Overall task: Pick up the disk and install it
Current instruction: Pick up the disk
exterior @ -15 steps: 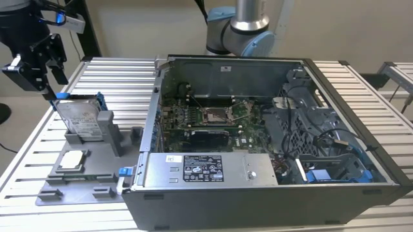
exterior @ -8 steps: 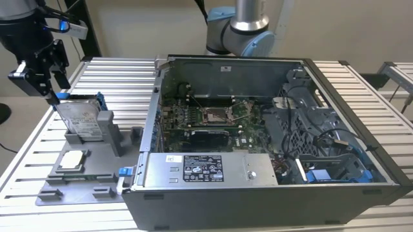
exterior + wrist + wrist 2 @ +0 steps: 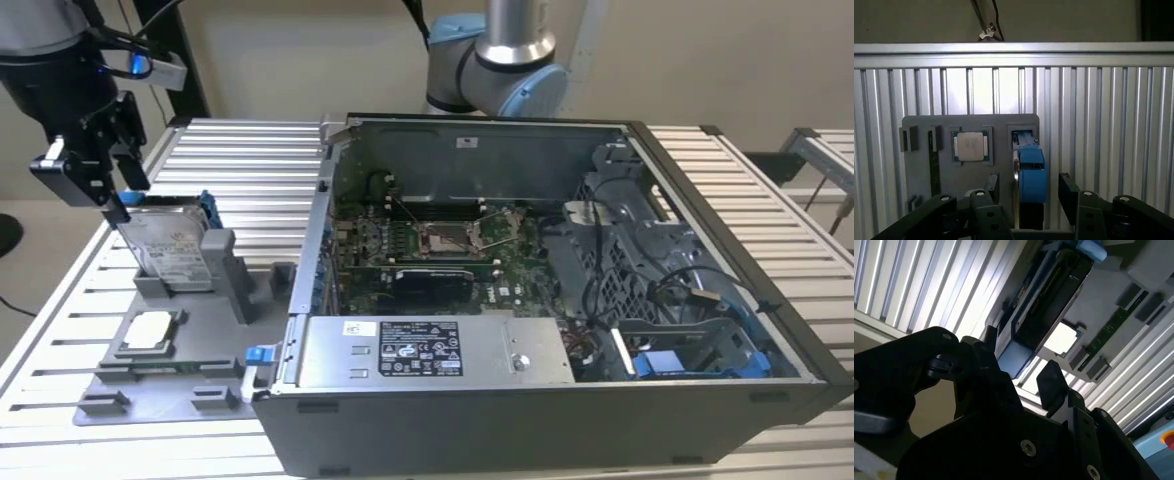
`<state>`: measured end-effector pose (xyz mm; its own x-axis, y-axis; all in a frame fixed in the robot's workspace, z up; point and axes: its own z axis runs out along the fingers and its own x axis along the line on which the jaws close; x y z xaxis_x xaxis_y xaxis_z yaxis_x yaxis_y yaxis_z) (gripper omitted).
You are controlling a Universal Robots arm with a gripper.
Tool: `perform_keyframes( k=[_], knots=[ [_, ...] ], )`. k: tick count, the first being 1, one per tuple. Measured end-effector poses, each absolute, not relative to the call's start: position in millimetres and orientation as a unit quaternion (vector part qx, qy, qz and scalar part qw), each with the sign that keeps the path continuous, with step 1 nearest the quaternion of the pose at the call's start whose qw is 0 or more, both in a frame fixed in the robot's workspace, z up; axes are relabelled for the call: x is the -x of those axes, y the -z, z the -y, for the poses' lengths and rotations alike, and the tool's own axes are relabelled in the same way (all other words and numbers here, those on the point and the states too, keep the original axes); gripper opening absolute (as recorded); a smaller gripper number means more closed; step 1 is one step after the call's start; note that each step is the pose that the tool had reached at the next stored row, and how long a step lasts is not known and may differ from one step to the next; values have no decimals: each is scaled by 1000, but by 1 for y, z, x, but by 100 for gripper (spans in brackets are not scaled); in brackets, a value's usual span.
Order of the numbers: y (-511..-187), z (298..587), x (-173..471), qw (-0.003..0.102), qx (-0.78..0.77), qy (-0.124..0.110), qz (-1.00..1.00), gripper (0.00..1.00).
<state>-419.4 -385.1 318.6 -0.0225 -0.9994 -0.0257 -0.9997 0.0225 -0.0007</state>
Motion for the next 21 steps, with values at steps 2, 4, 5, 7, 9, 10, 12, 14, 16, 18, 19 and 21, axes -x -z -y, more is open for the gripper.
perform_keyframes(
  k=[2,4,5,7,9,10,12,14,16,18,19,21],
  knots=[
    [-315,385,419,10,701,-9,-713,100],
    [-312,385,419,10,703,-8,-711,100],
    [-311,385,419,10,704,-8,-710,100],
    [-308,385,419,10,706,-8,-708,100],
    [-305,385,419,10,707,-8,-707,100],
    [-304,385,419,11,708,-8,-706,100],
    [-301,385,419,11,710,-7,-704,100],
    [-297,385,419,11,712,-7,-703,100],
    [-294,385,419,12,713,-7,-701,100],
    [-291,385,419,12,714,-6,-700,100],
    [-290,385,419,12,715,-6,-699,100],
    [-287,385,419,13,715,-5,-699,100]
  ],
)
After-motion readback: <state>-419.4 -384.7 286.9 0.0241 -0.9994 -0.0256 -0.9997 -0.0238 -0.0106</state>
